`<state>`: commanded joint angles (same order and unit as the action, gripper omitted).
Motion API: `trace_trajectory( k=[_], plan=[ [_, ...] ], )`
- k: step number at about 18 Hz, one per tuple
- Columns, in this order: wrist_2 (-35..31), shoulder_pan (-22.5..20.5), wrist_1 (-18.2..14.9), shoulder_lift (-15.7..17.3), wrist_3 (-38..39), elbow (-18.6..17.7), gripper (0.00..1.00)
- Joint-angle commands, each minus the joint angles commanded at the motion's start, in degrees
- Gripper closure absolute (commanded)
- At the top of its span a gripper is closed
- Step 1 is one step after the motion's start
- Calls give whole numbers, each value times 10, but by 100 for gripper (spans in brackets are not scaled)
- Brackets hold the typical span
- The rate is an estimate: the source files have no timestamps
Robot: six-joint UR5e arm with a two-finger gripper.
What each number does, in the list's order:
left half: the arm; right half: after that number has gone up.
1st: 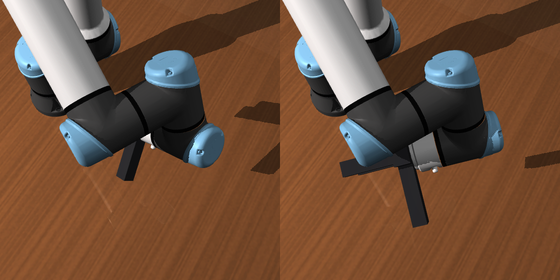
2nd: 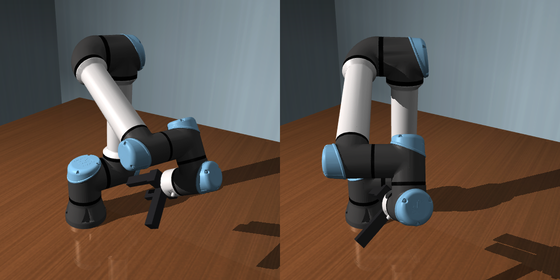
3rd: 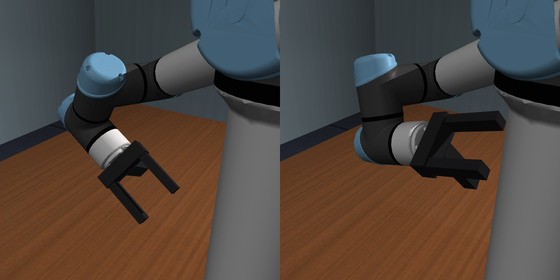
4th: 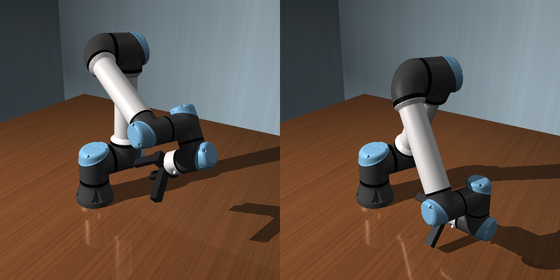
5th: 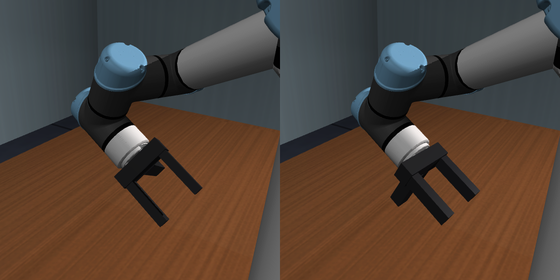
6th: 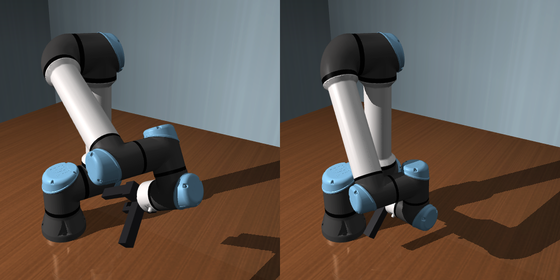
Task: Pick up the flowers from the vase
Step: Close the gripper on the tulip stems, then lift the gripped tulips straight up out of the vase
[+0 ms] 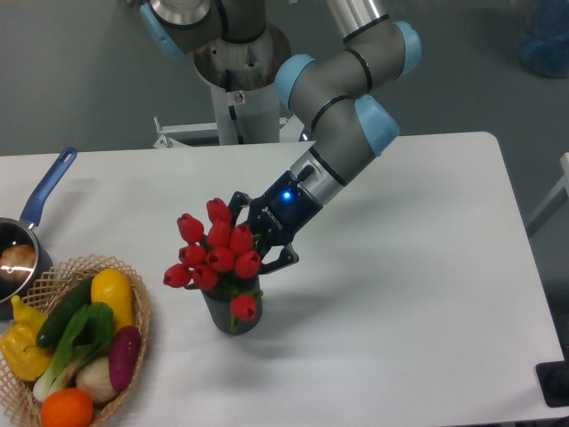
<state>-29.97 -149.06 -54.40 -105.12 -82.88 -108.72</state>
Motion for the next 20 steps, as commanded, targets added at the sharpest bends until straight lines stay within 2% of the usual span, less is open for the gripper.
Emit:
trace_trajectory(
  k=[11, 20],
  plan=[
    [74, -9, 0, 5, 3, -2, 52],
    [98, -25, -1, 32, 11, -4, 52]
  ],
)
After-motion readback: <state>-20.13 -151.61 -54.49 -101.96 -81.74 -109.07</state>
